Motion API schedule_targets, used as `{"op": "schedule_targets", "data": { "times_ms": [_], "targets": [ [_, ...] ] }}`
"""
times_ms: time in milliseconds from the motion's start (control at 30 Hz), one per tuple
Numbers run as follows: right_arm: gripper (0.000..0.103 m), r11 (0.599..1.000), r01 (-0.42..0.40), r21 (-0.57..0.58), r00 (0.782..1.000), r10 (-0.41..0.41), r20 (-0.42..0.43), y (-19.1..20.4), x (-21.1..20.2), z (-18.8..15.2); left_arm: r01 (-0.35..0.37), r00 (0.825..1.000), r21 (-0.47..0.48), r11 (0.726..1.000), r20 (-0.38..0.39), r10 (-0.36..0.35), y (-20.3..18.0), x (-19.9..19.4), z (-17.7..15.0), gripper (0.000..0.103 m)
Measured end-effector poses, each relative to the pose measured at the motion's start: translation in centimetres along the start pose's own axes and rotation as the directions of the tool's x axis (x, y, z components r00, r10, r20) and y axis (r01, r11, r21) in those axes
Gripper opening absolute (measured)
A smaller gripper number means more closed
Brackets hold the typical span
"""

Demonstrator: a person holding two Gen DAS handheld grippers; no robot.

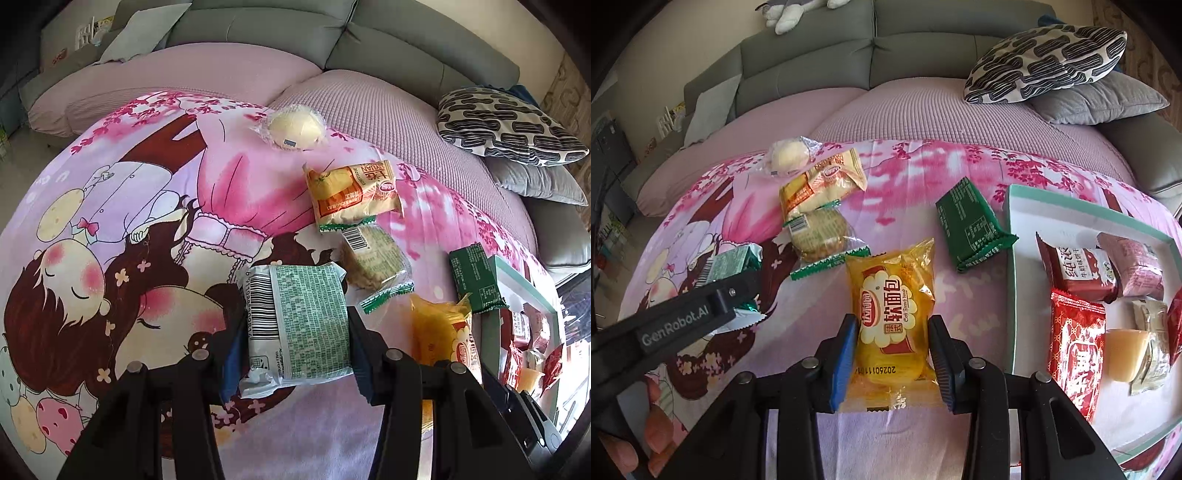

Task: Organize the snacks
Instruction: 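Carry the green-white packet with the left tool while the right tool carries the yellow packet over the tray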

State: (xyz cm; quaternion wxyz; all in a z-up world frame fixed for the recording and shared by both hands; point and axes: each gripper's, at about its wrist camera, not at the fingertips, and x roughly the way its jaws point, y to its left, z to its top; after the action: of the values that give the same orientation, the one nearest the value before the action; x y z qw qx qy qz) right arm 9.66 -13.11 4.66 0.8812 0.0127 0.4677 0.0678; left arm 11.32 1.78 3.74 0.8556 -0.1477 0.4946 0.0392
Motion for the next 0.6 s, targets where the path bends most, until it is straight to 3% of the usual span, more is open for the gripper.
{"op": "schedule_targets", "data": {
  "times_ms": [300, 600],
  "targets": [
    [0.042, 1.000, -0.001, -0.014, 1.000, 0.001, -0.025, 0.3, 1.6, -0.3, -0.028, 0.999, -0.005, 1.000, -0.037, 0.027, 0.3, 1.1, -0.3, 0.052],
    [0.040, 1.000, -0.010, -0.016, 1.000, 0.010, -0.008, 0.2, 1.1, -0.3, -0.046, 0.999, 0.007, 0.999, -0.023, 0.046, -0.1, 0.9, -0.5, 0.052]
  ]
}}
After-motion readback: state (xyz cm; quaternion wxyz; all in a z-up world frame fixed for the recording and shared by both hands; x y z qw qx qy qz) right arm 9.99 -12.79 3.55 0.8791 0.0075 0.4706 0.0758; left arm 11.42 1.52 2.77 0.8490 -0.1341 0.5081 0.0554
